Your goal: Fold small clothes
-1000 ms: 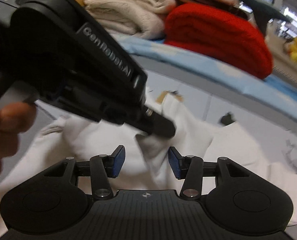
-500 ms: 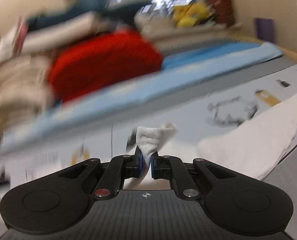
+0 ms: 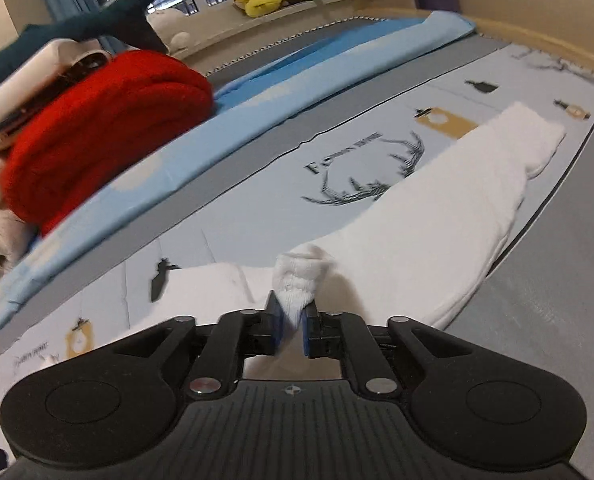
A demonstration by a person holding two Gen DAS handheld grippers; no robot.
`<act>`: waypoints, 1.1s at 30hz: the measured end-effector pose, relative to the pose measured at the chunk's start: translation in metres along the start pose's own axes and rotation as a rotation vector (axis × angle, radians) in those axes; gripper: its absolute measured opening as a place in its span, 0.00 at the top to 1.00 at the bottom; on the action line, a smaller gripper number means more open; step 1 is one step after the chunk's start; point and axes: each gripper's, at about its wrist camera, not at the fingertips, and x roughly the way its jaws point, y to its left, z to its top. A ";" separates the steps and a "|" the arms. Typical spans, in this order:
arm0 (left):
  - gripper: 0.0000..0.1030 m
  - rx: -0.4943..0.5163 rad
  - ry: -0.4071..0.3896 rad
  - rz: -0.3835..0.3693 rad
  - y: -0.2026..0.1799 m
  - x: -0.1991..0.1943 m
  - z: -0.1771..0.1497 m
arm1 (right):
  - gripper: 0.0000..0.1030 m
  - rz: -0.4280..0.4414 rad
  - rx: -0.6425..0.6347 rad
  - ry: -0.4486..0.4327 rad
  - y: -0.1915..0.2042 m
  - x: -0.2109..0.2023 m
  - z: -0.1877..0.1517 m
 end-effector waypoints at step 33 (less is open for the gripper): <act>0.88 0.017 0.039 -0.003 -0.010 0.006 -0.007 | 0.94 -0.022 0.213 0.069 -0.023 0.001 0.023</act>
